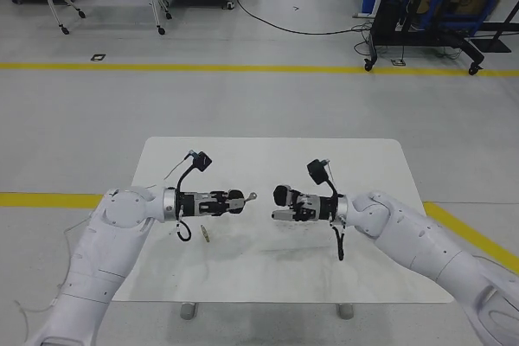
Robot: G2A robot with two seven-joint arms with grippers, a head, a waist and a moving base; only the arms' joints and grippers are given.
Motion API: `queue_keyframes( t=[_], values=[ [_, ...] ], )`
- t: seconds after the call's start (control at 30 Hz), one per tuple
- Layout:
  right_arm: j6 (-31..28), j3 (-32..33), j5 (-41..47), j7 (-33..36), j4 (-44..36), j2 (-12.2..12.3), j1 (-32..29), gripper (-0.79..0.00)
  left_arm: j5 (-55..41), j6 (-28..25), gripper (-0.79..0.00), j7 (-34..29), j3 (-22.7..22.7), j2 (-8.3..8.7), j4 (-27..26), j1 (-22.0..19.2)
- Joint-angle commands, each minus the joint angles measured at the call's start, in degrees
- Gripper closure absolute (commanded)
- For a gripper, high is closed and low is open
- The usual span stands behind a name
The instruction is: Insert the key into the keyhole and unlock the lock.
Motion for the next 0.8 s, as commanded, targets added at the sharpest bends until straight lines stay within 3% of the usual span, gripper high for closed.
queue_keyframes(
  t=[0.0, 0.1, 0.3, 0.63, 0.77],
  values=[
    [0.2, 0.1, 5.2, 5.4, -0.8, 0.6, -0.1, -0.557, 0.4, 1.0, 0.0, -0.8, 1.4, 0.31, -1.2, -0.1],
    [1.5, 0.1, 11.5, 12.8, -2.3, 1.2, 0.0, -0.542, 1.1, 2.3, 0.0, -2.1, 4.2, 0.88, -2.4, -0.7],
    [4.4, 0.1, 17.1, 22.5, -3.6, 1.2, 0.5, -0.351, 1.3, 2.6, 0.0, -2.4, 8.6, 1.99, -2.7, -2.2],
    [7.0, 1.0, 16.9, 27.6, -2.8, 0.2, 0.4, -0.369, -0.8, 1.6, 0.0, -1.3, 13.1, 3.92, -1.8, -4.7],
    [7.2, 1.2, 16.0, 28.6, -2.7, -0.4, 0.2, -0.289, -1.5, 1.2, 0.0, -1.0, 14.6, 4.56, -1.6, -5.4]
  ],
)
